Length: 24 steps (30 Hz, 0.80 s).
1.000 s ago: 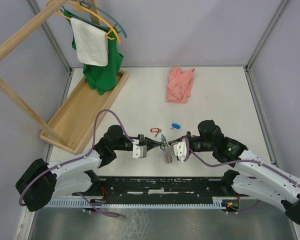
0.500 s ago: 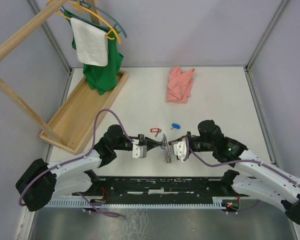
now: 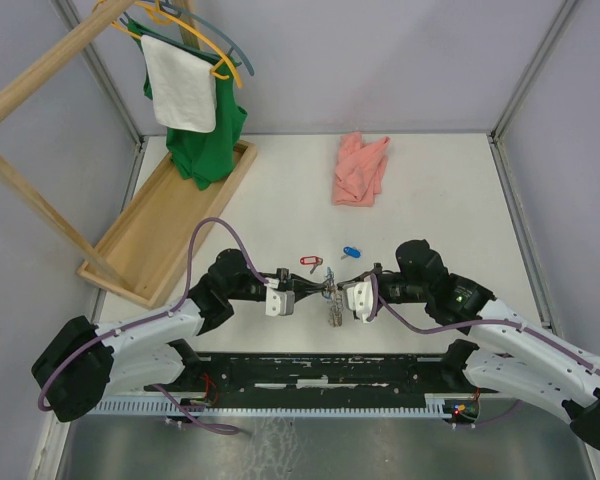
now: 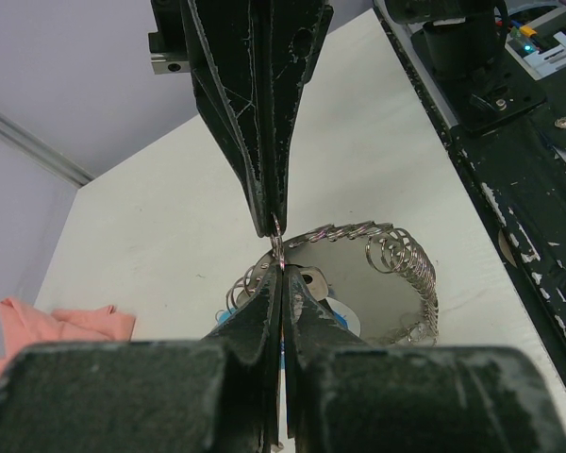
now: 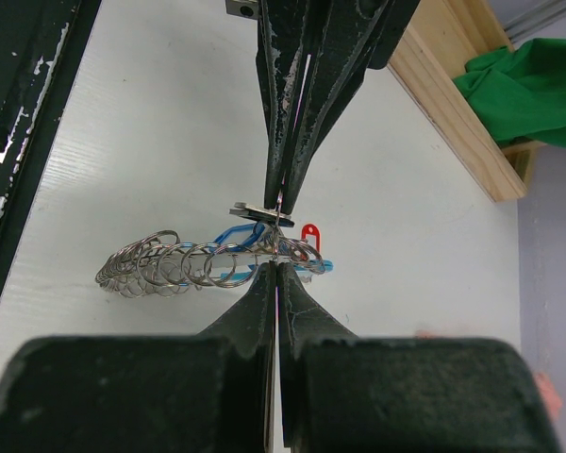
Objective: Put the keys on the keyring
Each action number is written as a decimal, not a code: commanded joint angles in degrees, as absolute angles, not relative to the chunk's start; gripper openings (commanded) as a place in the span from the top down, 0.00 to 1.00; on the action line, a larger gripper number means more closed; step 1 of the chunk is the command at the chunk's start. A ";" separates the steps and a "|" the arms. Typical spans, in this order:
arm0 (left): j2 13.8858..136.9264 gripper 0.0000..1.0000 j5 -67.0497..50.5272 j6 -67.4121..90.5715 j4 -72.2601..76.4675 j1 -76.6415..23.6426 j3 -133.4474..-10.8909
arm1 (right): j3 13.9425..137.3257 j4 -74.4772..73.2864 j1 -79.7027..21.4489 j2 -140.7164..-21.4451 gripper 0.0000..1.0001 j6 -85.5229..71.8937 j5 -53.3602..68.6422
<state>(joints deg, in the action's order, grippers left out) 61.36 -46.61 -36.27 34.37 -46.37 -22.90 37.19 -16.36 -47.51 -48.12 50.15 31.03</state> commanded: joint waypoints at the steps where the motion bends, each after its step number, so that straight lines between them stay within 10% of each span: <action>1: 61.92 0.97 -46.80 -36.96 35.78 -46.71 -25.26 | 38.87 -11.62 -47.37 -47.46 0.99 49.30 32.15; 24: 63.06 0.97 -46.81 -36.74 35.77 -47.59 -26.18 | 39.03 -10.38 -47.37 -48.16 0.99 45.90 33.15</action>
